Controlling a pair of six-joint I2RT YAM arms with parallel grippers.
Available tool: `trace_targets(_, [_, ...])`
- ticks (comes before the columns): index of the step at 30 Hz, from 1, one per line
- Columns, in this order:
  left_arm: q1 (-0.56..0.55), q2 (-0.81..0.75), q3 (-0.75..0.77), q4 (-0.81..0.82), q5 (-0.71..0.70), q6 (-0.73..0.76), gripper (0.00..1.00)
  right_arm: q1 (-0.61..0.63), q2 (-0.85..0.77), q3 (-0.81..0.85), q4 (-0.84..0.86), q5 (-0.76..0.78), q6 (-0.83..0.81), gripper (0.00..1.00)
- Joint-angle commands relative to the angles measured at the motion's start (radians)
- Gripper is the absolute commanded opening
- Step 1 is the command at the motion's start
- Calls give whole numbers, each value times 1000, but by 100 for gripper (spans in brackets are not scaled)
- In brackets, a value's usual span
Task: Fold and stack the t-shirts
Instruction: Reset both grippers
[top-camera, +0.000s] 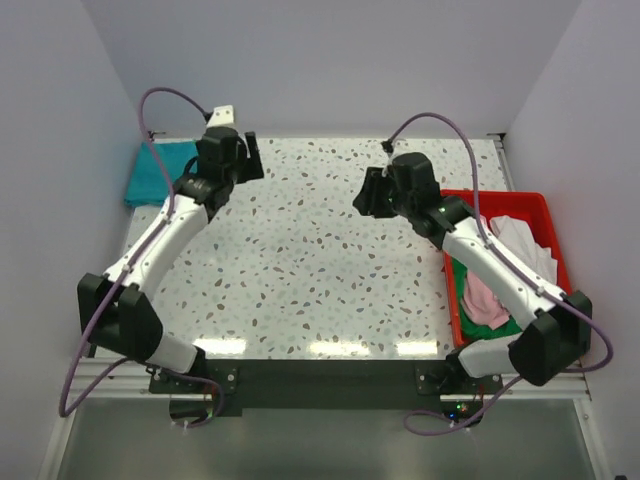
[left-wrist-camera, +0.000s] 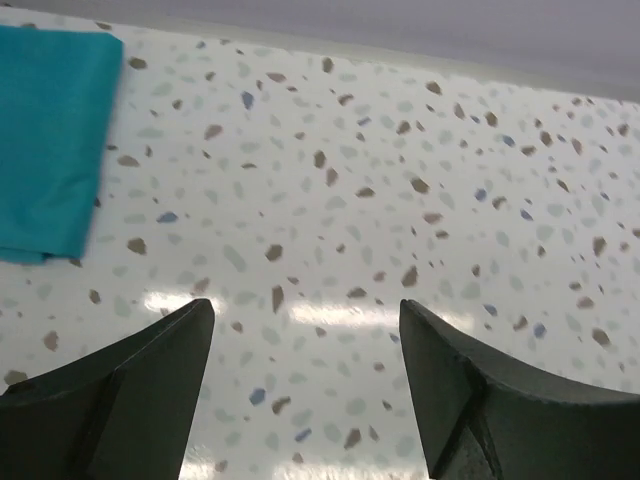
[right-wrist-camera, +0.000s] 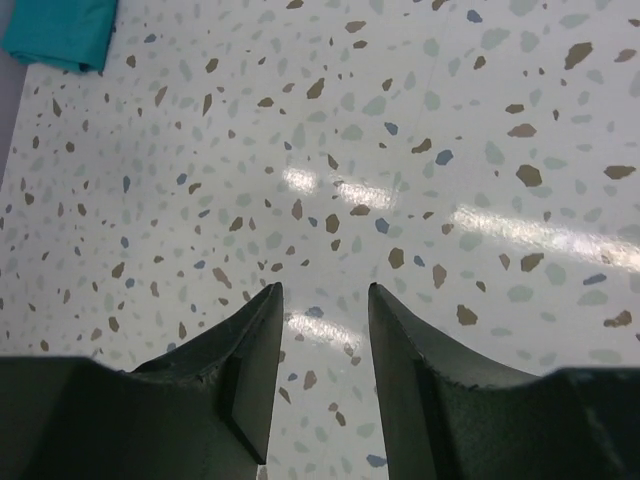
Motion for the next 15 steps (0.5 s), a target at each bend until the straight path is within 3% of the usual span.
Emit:
trace_targets(1, [-133, -143, -139, 42, -8, -72, 80, -4, -156, -79, -54, 69, 1, 44])
trace_targets(5, [-344, -301, -355, 91, -31, -139, 80, -4, -315, -220, -39, 94, 22, 45])
trace_targets(8, [-436, -395, -466, 106, -24, -197, 80, -4, -420, -338, -38, 106, 26, 47])
trace_targets(15, [-532, -470, -583, 121, -10, -241, 80, -4, -511, -444, -53, 132, 38, 47])
